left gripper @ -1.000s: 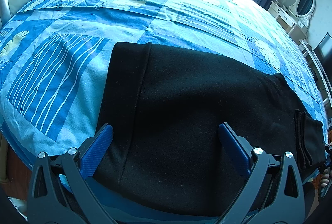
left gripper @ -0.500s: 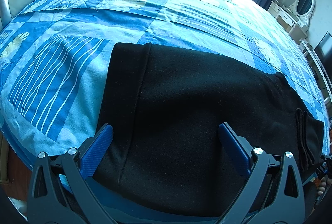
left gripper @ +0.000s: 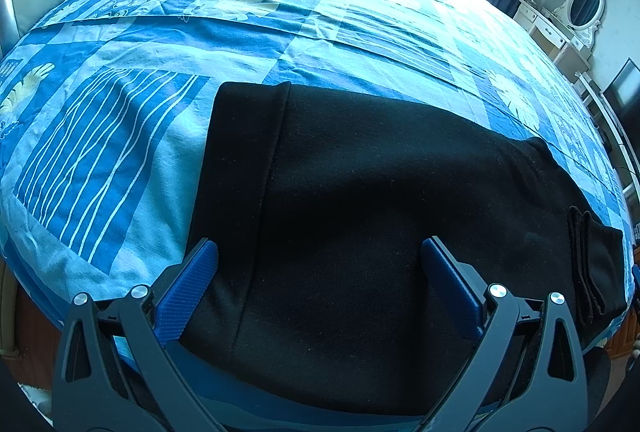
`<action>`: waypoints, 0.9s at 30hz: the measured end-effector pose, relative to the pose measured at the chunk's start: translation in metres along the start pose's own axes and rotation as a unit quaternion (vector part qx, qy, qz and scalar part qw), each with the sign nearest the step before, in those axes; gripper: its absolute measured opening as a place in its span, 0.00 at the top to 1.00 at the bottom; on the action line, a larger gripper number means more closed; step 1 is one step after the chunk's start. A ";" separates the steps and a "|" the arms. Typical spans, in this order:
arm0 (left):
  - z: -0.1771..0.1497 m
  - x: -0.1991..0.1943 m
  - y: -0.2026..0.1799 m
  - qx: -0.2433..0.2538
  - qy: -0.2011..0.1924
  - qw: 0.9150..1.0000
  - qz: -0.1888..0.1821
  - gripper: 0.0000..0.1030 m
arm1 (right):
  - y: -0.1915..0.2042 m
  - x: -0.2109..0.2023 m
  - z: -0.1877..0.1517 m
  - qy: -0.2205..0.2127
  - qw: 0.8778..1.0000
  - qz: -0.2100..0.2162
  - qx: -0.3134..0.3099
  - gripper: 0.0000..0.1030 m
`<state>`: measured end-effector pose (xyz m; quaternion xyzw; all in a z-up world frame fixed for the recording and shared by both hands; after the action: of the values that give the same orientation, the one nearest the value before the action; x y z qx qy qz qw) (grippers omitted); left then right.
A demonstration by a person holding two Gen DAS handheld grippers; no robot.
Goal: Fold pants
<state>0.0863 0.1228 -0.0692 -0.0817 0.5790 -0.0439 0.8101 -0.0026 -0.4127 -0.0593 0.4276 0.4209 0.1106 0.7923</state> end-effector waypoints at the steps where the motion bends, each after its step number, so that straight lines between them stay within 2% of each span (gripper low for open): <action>1: 0.000 0.000 0.000 0.000 0.001 1.000 -0.001 0.02 | 0.006 0.013 -0.003 0.021 1.000 0.005 -0.008 0.55; 7: 0.001 -0.001 0.001 0.001 0.003 1.000 -0.005 0.02 | 0.039 0.092 -0.034 0.144 0.988 0.002 -0.056 0.54; 10: 0.003 -0.004 0.002 0.001 0.003 1.000 -0.012 0.02 | 0.059 0.105 -0.045 0.156 0.983 -0.004 -0.092 0.36; 12: 0.006 -0.011 0.007 -0.008 0.000 0.999 -0.032 0.02 | 0.067 0.112 -0.051 0.173 0.980 0.009 -0.101 0.35; 15: 0.017 -0.027 0.026 -0.040 -0.014 0.997 -0.069 0.02 | 0.075 0.120 -0.060 0.181 0.975 -0.005 -0.130 0.34; 20: 0.028 -0.033 0.075 -0.096 0.005 0.981 -0.170 0.02 | 0.069 0.119 -0.057 0.182 0.975 0.013 -0.123 0.34; 24: 0.026 -0.025 0.113 -0.135 0.019 0.969 -0.204 0.02 | 0.070 0.121 -0.057 0.180 0.976 0.020 -0.121 0.34; 25: 0.026 -0.021 0.119 -0.141 0.026 0.964 -0.223 0.02 | 0.070 0.121 -0.058 0.179 0.976 0.019 -0.125 0.34; 27: 0.024 -0.010 0.124 -0.145 0.049 0.948 -0.278 0.02 | 0.071 0.120 -0.059 0.177 0.976 0.018 -0.127 0.34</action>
<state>0.1030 0.2484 -0.0751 -0.3537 0.5727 -0.1865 0.7157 0.0400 -0.2702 -0.0897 0.3048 0.5292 0.2509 0.7510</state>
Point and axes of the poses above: each gripper's, at about its wrist camera, not at the fingertips, and x roughly the way its jaws point, y to its left, z to its top, the point moved 3 cm from there along x, roughly the way its jaws point, and after that the axes turned 12 degrees about y, right-handed, at the moved point
